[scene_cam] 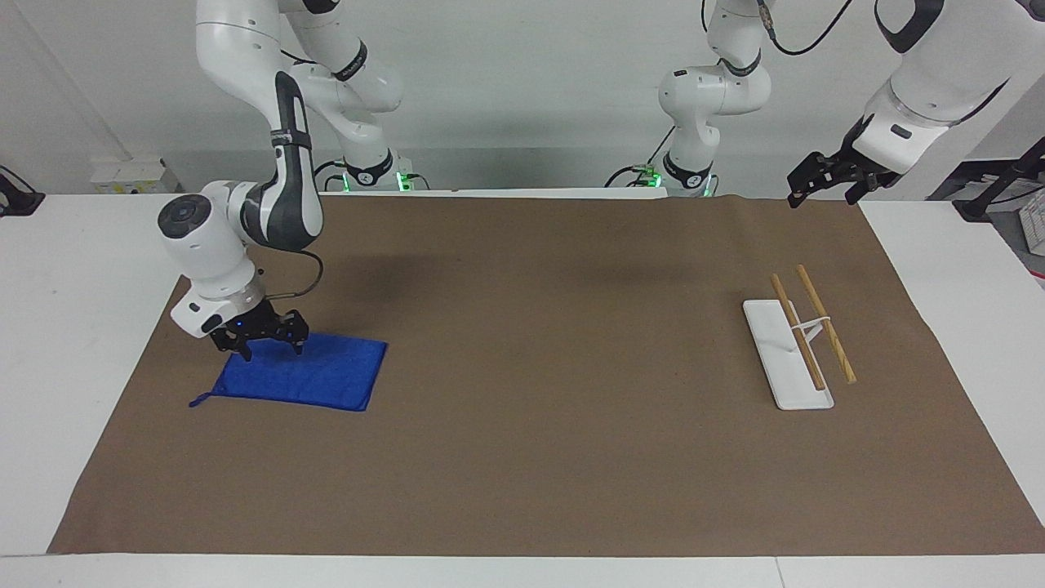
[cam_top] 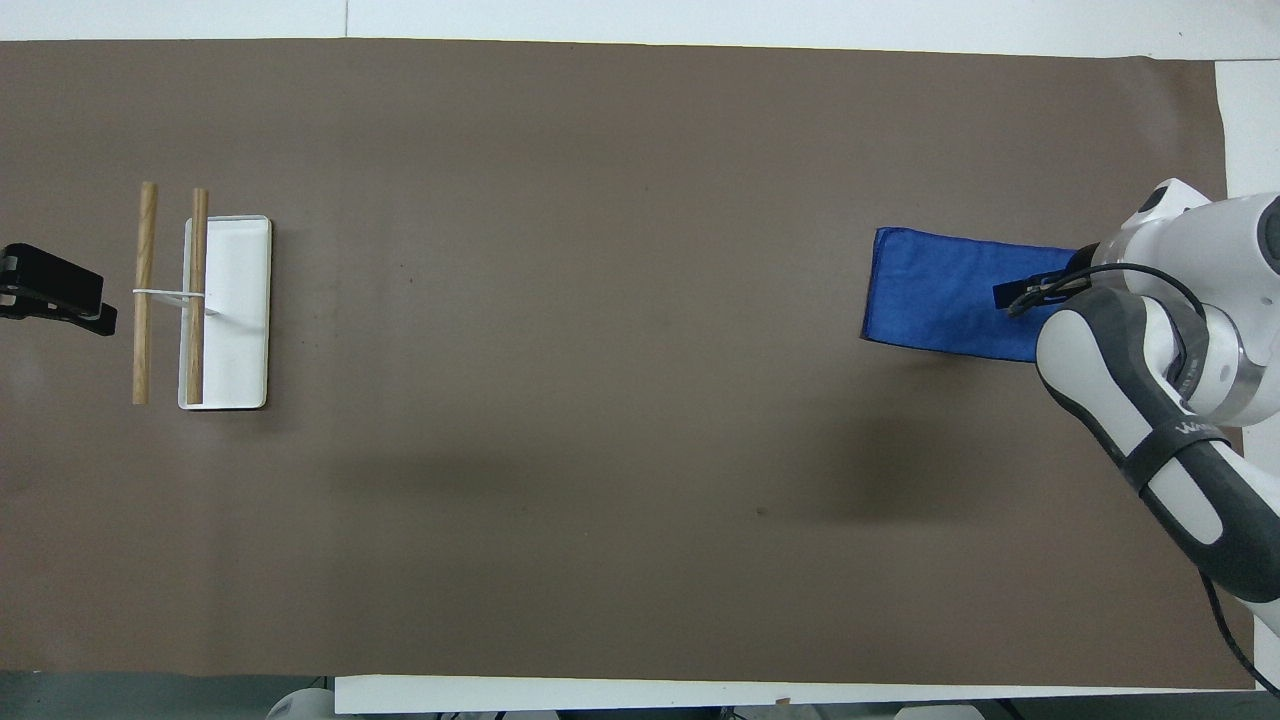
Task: Right arm passes towel to left arm to hang
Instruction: 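Reach the right gripper to the blue towel's near corner and grasp it, then lift the blue towel with the right gripper toward the left gripper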
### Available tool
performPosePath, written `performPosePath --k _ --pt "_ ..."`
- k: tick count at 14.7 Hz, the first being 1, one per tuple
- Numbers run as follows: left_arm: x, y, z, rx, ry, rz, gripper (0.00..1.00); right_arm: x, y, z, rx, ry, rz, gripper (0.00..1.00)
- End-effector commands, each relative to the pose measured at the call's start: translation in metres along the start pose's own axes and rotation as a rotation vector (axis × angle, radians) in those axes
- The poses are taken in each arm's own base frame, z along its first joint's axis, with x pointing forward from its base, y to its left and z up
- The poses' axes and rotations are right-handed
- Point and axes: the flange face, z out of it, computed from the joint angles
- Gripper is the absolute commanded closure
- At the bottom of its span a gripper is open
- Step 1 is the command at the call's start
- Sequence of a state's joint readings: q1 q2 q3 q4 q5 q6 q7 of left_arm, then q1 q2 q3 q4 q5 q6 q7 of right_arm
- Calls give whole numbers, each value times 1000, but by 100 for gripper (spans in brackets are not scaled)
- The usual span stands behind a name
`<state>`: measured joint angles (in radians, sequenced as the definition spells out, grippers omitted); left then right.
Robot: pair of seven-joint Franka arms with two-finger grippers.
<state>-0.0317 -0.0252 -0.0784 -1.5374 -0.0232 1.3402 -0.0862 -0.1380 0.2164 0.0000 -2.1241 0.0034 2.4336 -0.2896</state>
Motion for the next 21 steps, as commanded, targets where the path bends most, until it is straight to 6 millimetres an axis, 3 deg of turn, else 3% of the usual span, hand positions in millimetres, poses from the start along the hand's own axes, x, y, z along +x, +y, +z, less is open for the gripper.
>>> performPosePath --k 1,6,7,8,10,13,17,19,21 --pt "-4 -2 0 10 -2 -3 0 -3 2 18 1 1 -32 5" --pt "-4 -2 0 10 -2 -3 0 -10 1 32 -2 8 -33 9" --pt "-4 -2 0 10 -2 -3 0 -10 0 33 -1 7 -35 14" --pt "-4 -2 0 10 -2 -3 0 -10 1 33 -1 7 -33 30" --pt "-4 -2 0 10 -2 -3 0 -11 0 33 1 1 -35 70" --pt "-4 -2 0 10 -2 -3 0 -12 0 34 3 -6 -44 100" --pt "-4 -2 0 10 -2 -3 0 -9 -3 30 11 -25 -39 100" --pt "-4 -3 0 10 -2 -5 0 0 -10 14 27 -54 -16 100" --pt "-4 -2 0 10 -2 -3 0 13 -39 -17 50 -120 67 100"
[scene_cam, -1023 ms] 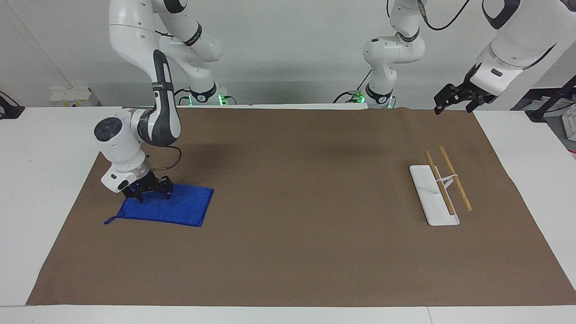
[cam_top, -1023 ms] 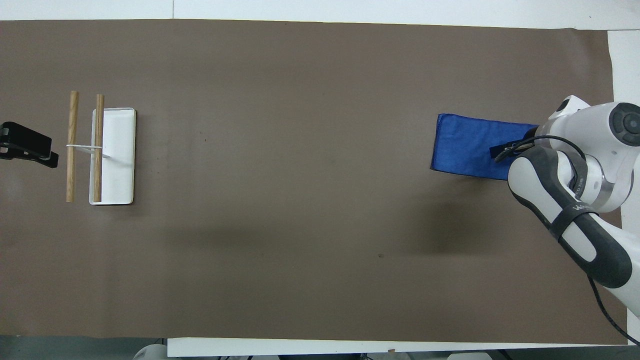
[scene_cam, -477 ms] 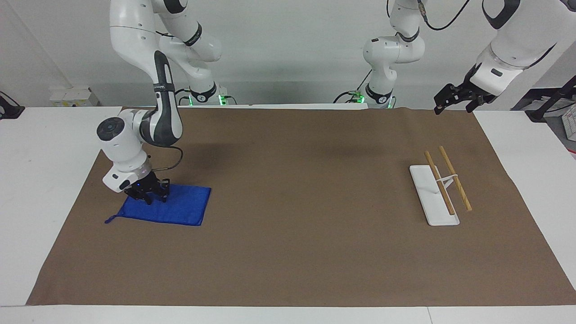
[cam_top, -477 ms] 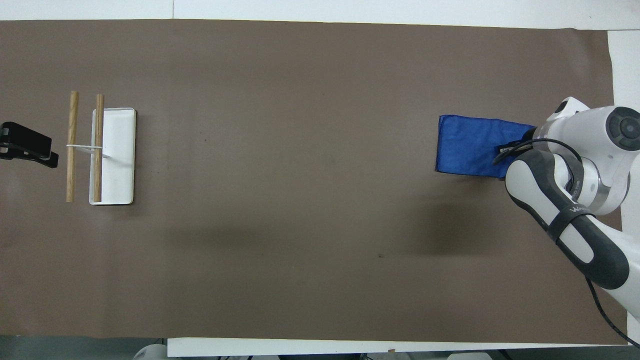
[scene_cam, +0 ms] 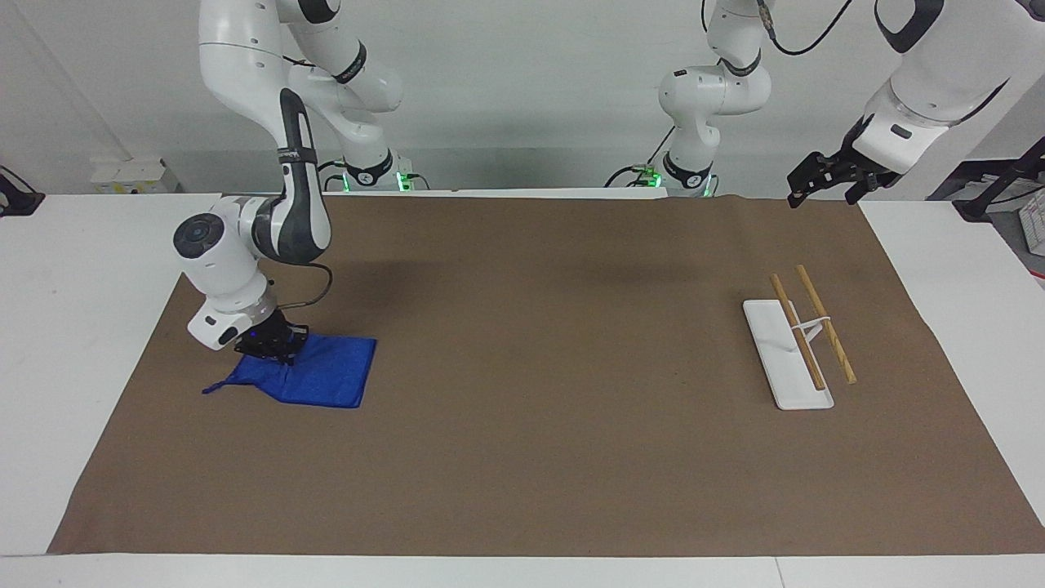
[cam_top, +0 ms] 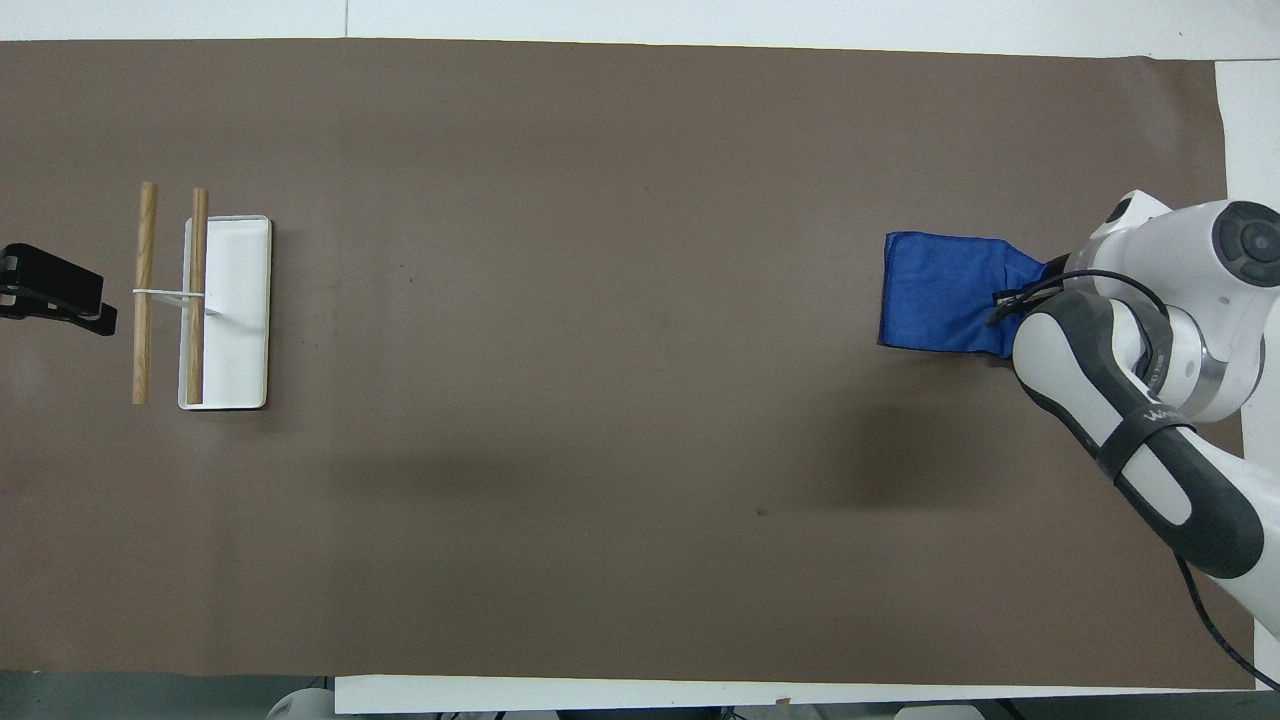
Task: Right arm passes towel to left arm to hang
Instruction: 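Lift the blue towel with the right gripper toward the left gripper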
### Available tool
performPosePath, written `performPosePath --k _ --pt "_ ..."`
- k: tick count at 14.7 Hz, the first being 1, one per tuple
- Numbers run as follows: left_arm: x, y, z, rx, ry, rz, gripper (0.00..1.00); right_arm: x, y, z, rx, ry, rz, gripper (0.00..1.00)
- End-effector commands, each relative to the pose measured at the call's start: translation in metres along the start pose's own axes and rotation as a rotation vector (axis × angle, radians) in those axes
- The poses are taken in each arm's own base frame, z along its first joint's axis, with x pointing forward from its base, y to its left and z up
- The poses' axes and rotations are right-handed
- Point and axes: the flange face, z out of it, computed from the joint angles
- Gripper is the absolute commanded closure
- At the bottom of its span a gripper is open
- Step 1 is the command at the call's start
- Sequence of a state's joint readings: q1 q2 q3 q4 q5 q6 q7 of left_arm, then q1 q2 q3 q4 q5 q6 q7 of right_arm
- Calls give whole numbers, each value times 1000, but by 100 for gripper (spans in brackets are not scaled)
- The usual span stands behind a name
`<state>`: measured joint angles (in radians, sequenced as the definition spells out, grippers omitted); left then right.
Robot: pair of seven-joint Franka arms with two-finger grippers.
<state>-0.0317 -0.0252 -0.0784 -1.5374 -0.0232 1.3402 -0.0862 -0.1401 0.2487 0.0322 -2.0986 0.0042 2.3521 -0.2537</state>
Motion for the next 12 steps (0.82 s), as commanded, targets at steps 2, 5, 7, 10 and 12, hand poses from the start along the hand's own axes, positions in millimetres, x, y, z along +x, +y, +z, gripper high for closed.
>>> performPosePath --k 2,5,7,10,12 --pt "-4 -2 0 10 -2 -3 0 18 -67 -67 30 -117 183 100" --pt "-4 -2 0 10 -2 -3 0 33 -159 -123 22 -170 420 100" --pt "-4 -2 0 10 -2 -3 0 38 -224 -148 87 -167 588 100" --pt "-4 -2 0 10 -2 -3 0 45 -297 -168 260 -196 813 100" --pt "-4 -2 0 10 -2 -3 0 48 -331 -175 423 -274 944 100"
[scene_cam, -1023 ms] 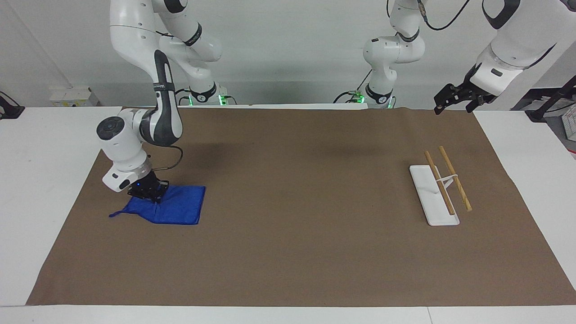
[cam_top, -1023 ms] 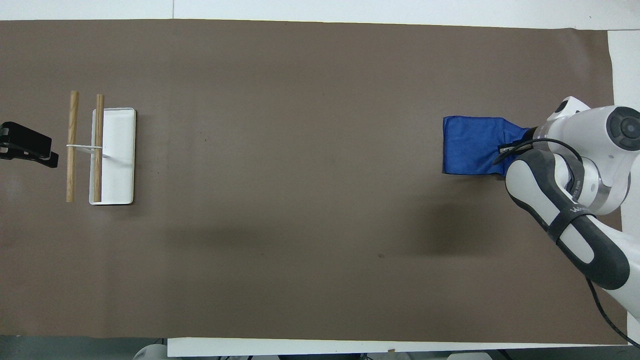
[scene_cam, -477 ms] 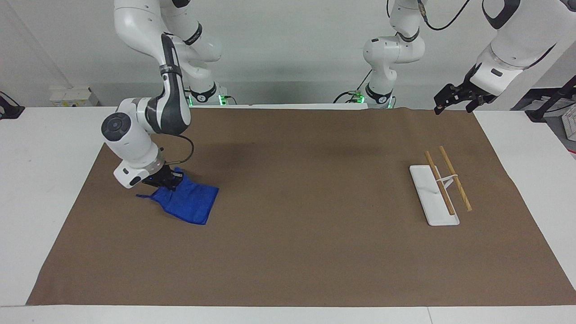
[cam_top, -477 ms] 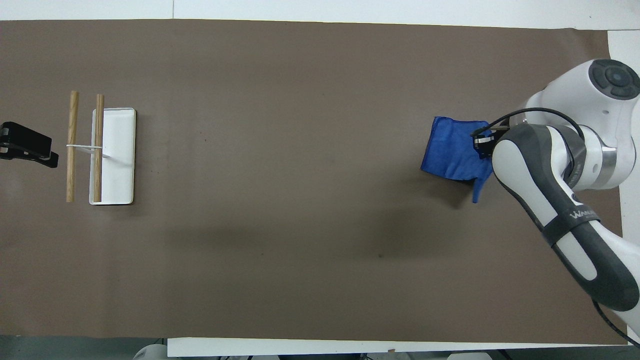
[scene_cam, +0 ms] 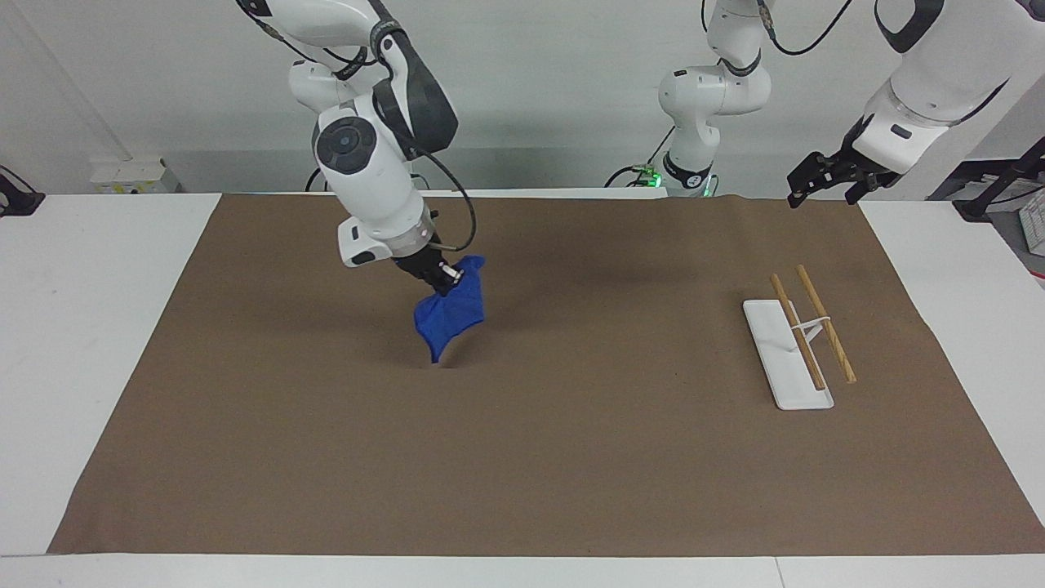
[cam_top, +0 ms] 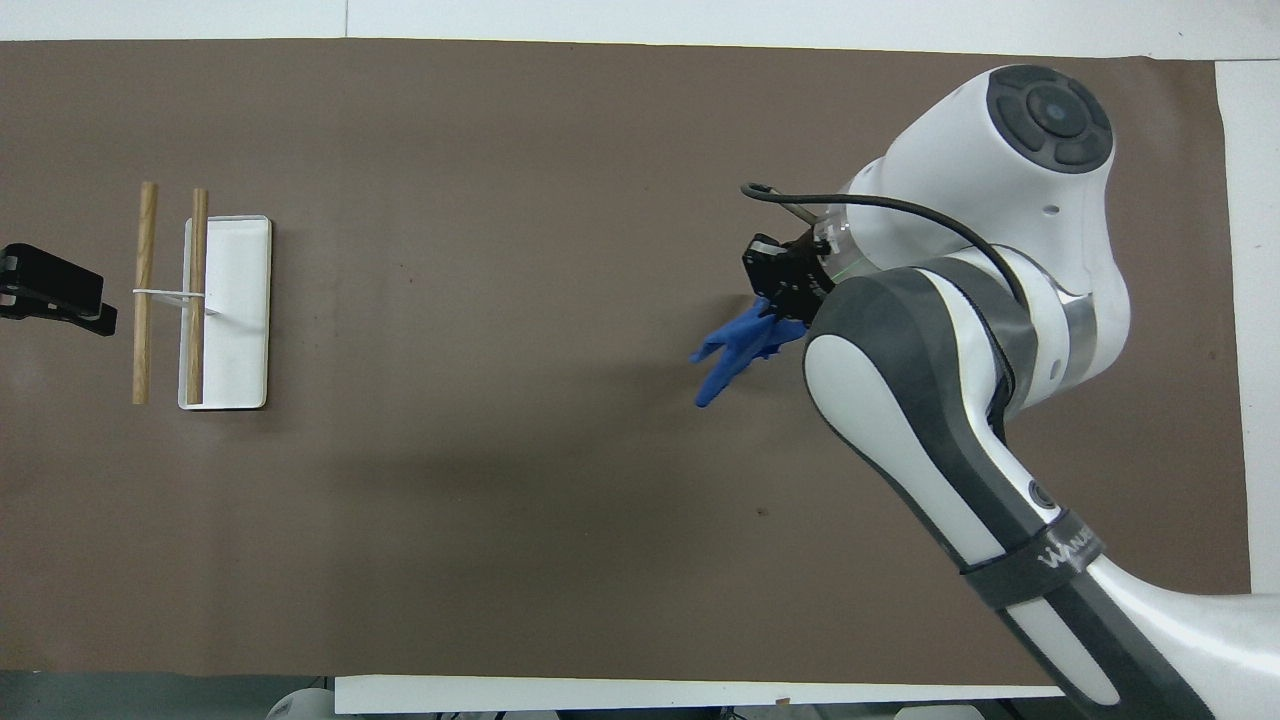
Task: Right arm passes towel to left arm to hang
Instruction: 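Lift the blue towel with the right gripper toward the left gripper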
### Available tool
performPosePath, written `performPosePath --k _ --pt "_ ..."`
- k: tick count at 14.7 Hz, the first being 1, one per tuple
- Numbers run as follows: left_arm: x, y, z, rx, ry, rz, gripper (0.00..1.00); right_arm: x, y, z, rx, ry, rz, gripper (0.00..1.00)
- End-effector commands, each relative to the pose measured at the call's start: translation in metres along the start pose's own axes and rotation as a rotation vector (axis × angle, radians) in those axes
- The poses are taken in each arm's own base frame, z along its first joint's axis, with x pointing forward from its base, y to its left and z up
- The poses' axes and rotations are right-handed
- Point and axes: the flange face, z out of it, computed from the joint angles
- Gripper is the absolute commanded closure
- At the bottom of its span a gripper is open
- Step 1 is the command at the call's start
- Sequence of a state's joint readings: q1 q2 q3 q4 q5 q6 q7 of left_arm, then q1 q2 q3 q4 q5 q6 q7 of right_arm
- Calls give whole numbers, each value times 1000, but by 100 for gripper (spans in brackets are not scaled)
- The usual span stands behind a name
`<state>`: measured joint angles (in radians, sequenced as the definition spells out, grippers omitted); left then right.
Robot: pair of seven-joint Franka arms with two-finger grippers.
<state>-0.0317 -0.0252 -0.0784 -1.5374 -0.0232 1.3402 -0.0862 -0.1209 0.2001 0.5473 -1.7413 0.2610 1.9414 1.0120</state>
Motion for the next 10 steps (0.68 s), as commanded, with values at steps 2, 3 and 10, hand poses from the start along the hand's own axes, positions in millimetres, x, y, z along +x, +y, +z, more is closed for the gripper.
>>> performPosePath --k 2,3,10 --pt "-4 -2 -1 10 -2 -5 0 -24 -46 5 239 -209 244 100" --pt "-4 4 -1 12 -2 7 0 -41 -58 5 296 -242 283 100" --pt "-19 24 60 -184 47 -560 0 -134 -114 28 534 -324 433 100"
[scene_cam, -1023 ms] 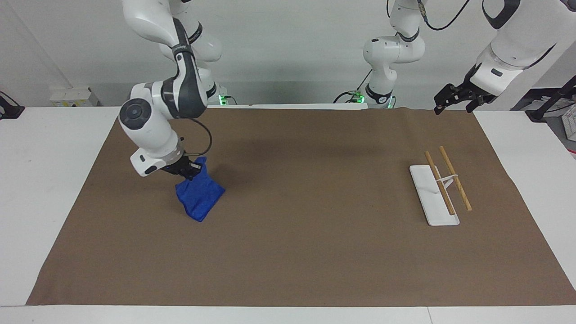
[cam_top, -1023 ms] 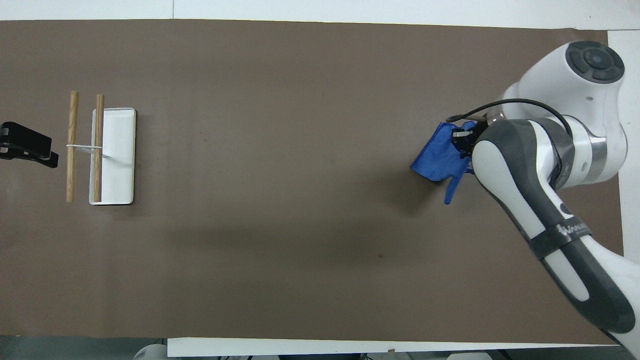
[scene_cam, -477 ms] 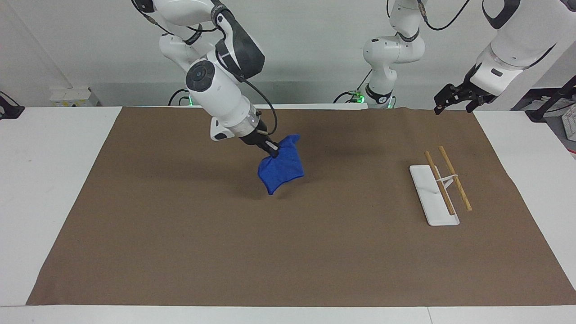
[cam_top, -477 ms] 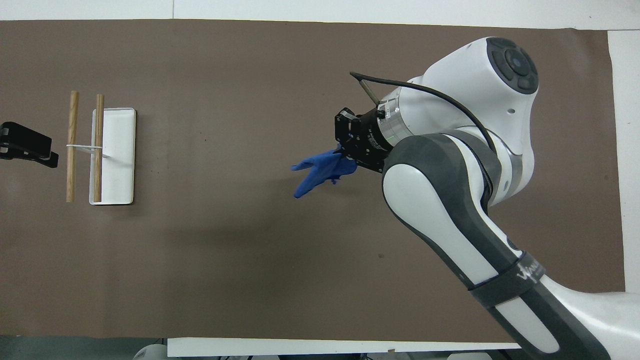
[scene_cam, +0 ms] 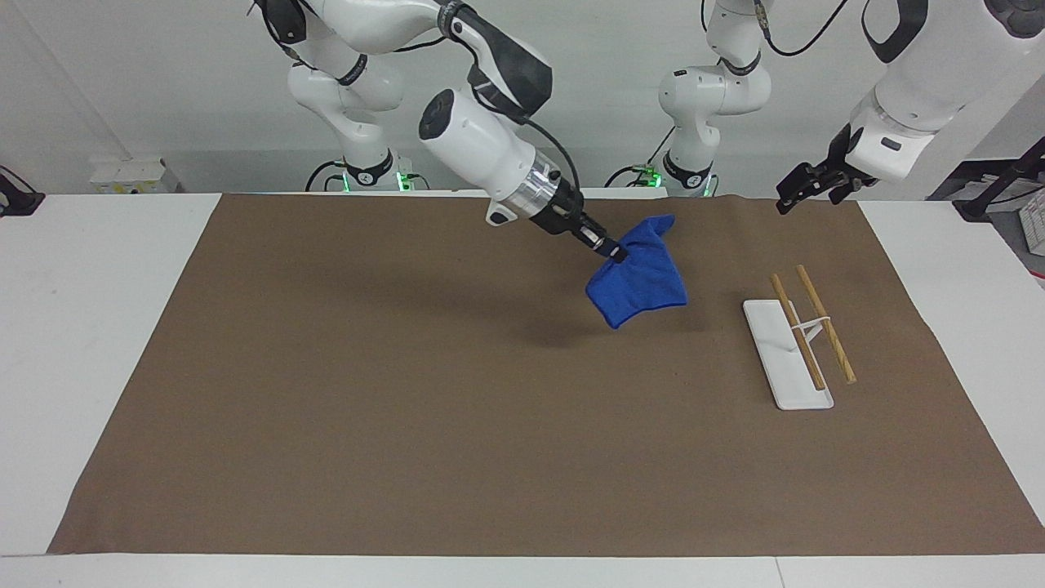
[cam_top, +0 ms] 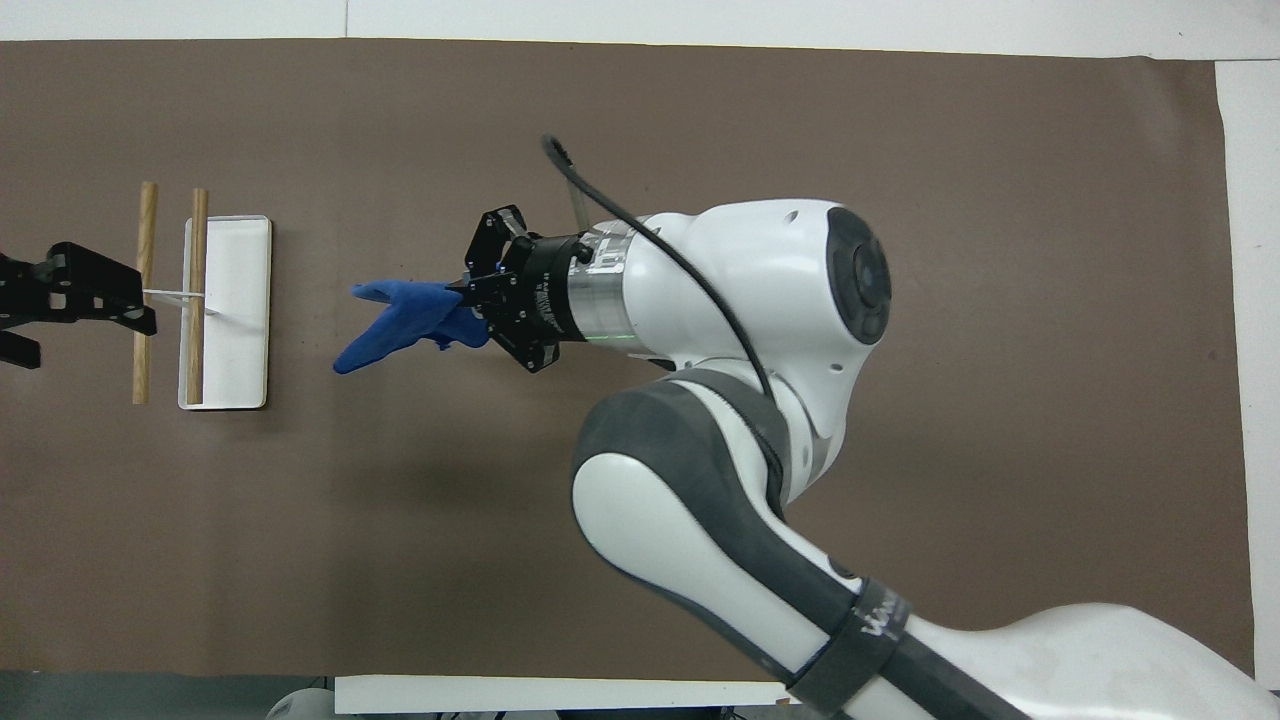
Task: Right arm passes towel to left arm to hang
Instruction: 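Hold the towel with the right gripper while the left gripper reaches it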
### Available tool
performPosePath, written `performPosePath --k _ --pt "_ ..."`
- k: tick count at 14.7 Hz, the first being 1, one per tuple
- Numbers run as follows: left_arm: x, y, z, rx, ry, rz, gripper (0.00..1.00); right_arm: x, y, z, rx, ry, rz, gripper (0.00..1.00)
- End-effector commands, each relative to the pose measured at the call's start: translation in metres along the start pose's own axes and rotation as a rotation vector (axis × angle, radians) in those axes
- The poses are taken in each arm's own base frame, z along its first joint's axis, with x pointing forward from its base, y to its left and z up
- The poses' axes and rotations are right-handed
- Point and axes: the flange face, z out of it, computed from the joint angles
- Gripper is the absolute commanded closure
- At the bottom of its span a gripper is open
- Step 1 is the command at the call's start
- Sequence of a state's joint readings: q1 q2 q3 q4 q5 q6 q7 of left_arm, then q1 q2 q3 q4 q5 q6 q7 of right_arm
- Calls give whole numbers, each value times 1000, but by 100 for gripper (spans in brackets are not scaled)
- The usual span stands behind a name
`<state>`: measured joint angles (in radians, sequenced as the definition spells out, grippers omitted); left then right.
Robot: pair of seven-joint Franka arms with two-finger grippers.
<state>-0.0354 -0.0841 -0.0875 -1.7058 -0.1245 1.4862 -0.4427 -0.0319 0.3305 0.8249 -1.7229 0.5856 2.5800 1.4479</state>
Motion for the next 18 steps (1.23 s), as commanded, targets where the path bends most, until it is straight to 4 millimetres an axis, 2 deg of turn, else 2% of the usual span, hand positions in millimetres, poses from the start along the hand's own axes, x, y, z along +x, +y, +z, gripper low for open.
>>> performPosePath --k 1,4,6,7,8,12,14,16,18 --pt "-13 0 30 -134 42 -364 0 6 -9 -1 18 -29 38 100" --pt "2 10 33 -277 21 -679 0 6 -8 -1 14 -28 37 100" --pt "8 17 46 -328 3 -917 0 6 -9 -1 15 -28 38 100" --pt "5 27 54 -339 -4 -993 0 6 -9 -1 15 -28 38 100" --pt "-5 43 61 -332 -18 -1021 0 6 -9 -1 15 -28 38 100" --pt "-27 67 83 -300 -47 -1071 0 3 -8 -1 14 -31 33 100" --pt "-31 81 95 -320 -36 -1076 0 2 -8 -1 15 -32 34 100" --pt "-25 85 103 -340 -27 -1103 0 3 -9 -2 16 -31 33 100" --pt "-27 97 114 -328 -33 -1089 1 3 -9 -2 16 -31 33 100"
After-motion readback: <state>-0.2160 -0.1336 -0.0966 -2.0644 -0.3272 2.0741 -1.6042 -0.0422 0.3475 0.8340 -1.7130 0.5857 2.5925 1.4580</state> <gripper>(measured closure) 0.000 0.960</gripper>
